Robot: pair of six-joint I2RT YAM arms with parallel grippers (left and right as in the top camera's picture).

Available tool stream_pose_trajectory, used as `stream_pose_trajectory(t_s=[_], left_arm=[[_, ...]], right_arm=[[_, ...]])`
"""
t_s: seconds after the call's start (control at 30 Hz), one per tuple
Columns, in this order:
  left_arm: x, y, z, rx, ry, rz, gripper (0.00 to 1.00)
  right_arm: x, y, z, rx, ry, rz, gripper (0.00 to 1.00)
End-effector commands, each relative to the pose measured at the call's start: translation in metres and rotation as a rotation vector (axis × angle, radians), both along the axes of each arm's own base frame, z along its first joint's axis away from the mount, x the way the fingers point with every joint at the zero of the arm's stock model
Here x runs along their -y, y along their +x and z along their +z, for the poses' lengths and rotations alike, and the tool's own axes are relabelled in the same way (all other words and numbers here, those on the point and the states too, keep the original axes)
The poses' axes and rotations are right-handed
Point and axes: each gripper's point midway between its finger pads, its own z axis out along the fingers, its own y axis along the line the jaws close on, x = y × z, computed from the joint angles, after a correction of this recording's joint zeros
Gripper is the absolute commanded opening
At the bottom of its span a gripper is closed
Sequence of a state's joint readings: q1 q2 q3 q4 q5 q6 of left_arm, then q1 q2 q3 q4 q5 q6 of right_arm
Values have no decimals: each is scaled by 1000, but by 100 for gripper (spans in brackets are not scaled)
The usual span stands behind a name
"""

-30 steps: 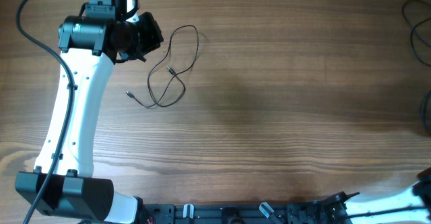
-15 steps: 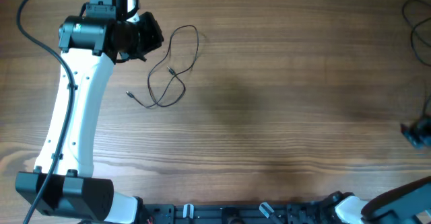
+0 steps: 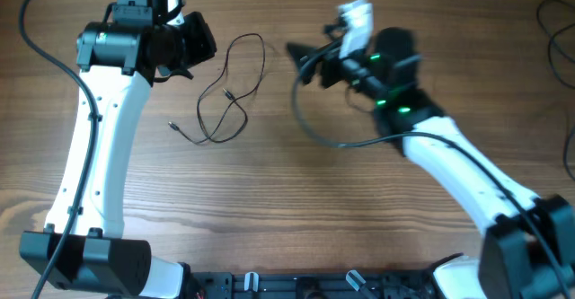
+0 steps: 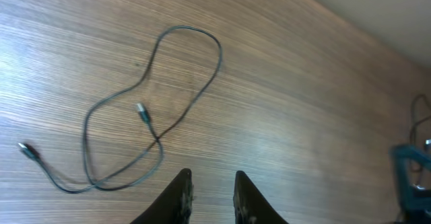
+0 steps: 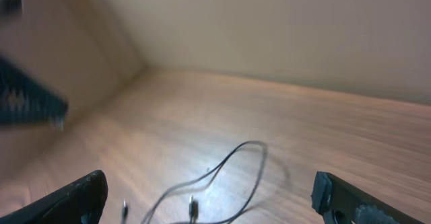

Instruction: Untangle cables

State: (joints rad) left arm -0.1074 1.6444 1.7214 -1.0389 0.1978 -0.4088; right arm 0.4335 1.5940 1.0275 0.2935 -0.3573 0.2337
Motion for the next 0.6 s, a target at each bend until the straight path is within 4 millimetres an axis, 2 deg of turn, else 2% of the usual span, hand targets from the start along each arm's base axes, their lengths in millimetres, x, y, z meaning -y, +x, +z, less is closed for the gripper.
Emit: stream_pose_trajectory(t_s=[0.0, 0.03, 0.07, 0.1, 0.13, 0.2, 0.27, 0.3, 0.33, 0.37, 0.4, 0.57], left_arm=[[-44, 2, 16, 70, 123, 53, 44], [-57, 1, 20, 78, 133, 87, 54], [-68, 0, 24, 88, 132, 114, 69], [-76, -2, 29, 98, 133, 135, 80], [-82, -5, 33, 105, 133, 150, 84], [-85, -10, 37, 107, 134, 158, 85], [-84, -13, 35, 94, 131, 156, 86], [-84, -16, 33, 79, 128, 153, 87], [-83, -19, 30, 64, 129, 152, 88], [-83, -22, 28, 50, 129, 151, 91], [-83, -23, 27, 39, 129, 151, 100], [-83, -32, 21, -3, 130, 148, 100]], right_arm=[[-37, 0, -37, 31, -143, 58, 100], [-55, -3, -47, 20, -154, 90, 100], [-73, -4, -57, 4, -160, 118, 100], [-85, -2, -66, -20, -160, 114, 100], [-98, 1, -76, -59, -145, 90, 100], [-116, 7, -95, -154, -94, 37, 100], [-123, 19, -112, -331, 49, -122, 100], [-123, 23, -121, -453, 165, -224, 100], [-120, 21, -133, -647, 329, -351, 100], [-119, 17, -142, -800, 451, -435, 100], [-125, 12, -145, -918, 544, -456, 100], [-126, 0, -159, -1034, 565, -511, 96]])
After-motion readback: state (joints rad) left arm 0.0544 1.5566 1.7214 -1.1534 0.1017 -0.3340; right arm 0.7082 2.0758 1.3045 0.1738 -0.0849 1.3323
